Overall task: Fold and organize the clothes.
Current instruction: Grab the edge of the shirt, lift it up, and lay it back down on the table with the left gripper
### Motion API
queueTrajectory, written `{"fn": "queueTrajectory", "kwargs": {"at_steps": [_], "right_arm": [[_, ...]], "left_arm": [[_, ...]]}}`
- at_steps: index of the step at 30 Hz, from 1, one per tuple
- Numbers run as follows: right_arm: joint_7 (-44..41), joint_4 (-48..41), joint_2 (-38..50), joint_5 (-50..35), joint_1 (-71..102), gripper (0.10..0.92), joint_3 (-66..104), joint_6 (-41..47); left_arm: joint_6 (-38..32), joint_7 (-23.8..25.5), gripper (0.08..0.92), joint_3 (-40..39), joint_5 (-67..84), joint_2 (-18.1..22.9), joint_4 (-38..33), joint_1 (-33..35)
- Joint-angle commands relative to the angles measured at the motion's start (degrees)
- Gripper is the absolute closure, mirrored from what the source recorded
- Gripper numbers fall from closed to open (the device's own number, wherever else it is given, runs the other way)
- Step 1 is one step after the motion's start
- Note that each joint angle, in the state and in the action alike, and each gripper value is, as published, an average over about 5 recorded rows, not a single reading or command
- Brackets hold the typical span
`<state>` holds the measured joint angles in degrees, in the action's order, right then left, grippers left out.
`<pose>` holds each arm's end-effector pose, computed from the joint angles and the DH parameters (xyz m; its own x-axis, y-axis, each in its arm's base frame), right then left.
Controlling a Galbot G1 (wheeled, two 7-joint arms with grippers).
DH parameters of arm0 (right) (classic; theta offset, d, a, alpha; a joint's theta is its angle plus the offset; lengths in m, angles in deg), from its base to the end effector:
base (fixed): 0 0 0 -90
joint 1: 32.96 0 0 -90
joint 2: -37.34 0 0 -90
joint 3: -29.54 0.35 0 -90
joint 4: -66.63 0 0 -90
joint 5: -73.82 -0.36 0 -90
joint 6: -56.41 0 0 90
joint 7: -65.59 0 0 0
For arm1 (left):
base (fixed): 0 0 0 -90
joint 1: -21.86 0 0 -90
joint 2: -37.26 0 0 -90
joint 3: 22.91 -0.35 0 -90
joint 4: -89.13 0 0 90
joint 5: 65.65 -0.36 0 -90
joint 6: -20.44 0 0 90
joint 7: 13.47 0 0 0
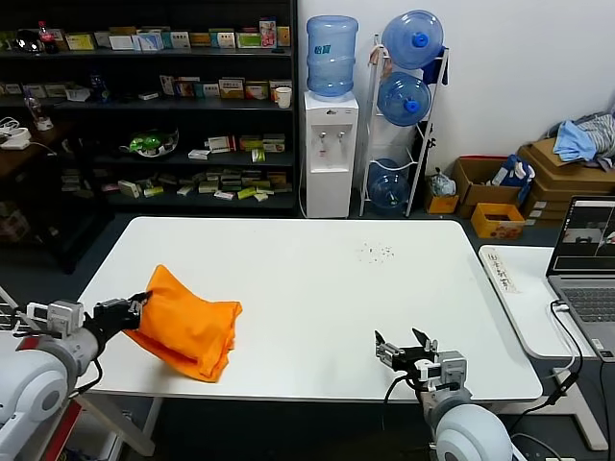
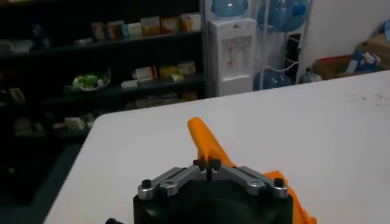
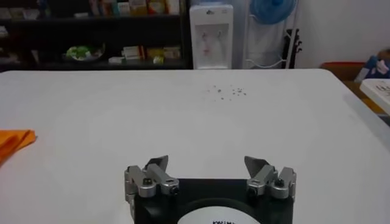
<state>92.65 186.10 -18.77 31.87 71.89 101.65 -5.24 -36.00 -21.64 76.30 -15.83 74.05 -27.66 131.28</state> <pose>0.2378 -0.0165 -0.2671 -0.8558 -0.1223 0.5026 -0.1088 0.9925 0.0562 0.2755 0.1812 -0.1727 -0.8749 0.0702 0.4792 0.1488 0.9805 0.1282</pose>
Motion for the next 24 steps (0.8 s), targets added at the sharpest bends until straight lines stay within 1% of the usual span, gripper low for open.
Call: {"fn": "queueTrajectory", "kwargs": {"at_steps": [1, 10, 15, 18, 20, 22, 24], "right_arm": [[-0.11, 0.05, 0.20, -0.01, -0.04, 0.203, 0.20, -0.09], [-0.06, 0.01, 0.16, 0.02, -0.13, 0.203, 0.30, -0.09], [0.04, 0.02, 0.19, 0.02, -0.20, 0.203, 0.20, -0.01], [0.09, 0.07, 0.24, 0.03, -0.20, 0.203, 0.18, 0.02], [0.13, 0.13, 0.24, 0.03, -0.18, 0.203, 0.18, 0.05], [0.19, 0.22, 0.22, 0.06, -0.10, 0.203, 0.23, 0.08], [0.28, 0.30, 0.19, 0.11, 0.02, 0.203, 0.28, 0.12]], "left_arm": [[2.22, -1.15, 0.900, 6.40, -3.61, -3.08, 3.46, 0.79], [-1.36, 1.89, 0.900, 8.92, -6.89, -5.07, 15.57, -0.27], [-2.32, 2.53, 0.900, 10.02, -6.96, -5.47, 18.60, -0.40], [-2.45, 2.59, 0.900, 10.13, -6.64, -5.39, 18.26, -0.22], [-2.33, 2.14, 0.900, 9.87, -5.49, -5.14, 16.57, 0.14], [-2.03, 0.81, 0.900, 8.99, -2.34, -4.63, 13.34, 0.61], [-1.13, -1.92, 0.900, 7.19, 3.98, -3.77, 8.89, 0.89]]}}
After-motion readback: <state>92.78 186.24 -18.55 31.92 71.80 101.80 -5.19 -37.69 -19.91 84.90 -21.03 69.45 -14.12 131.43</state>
